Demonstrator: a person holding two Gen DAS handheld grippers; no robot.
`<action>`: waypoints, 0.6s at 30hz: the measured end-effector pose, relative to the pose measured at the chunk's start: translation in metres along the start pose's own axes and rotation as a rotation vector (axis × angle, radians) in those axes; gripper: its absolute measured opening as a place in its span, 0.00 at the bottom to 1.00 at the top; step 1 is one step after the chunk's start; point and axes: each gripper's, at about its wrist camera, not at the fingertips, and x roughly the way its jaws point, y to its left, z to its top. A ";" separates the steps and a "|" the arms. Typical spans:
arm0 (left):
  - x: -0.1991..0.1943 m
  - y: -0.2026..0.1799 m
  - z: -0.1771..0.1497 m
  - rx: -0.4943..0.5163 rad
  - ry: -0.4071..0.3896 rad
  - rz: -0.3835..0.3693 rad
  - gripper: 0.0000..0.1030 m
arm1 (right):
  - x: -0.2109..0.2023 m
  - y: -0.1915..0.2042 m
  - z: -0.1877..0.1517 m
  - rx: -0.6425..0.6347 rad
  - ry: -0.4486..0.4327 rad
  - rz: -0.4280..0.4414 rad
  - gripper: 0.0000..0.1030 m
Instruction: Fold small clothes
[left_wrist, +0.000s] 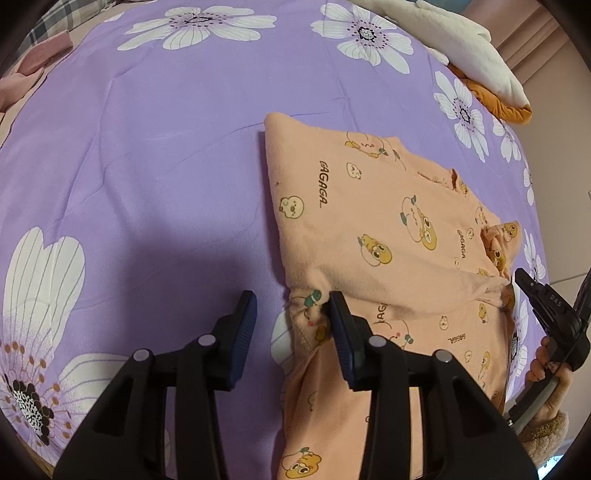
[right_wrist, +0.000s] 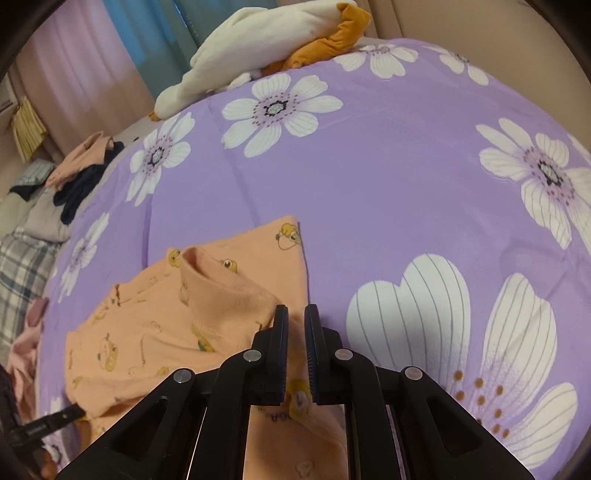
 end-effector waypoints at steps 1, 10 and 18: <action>0.000 0.000 0.000 0.000 -0.001 0.001 0.39 | -0.001 0.000 0.001 0.001 0.005 0.005 0.11; 0.002 -0.001 -0.002 0.011 -0.005 0.008 0.39 | 0.007 0.020 0.021 -0.057 0.035 0.081 0.55; 0.003 0.001 -0.002 0.009 -0.005 -0.009 0.40 | 0.037 0.045 0.021 -0.166 0.078 0.060 0.20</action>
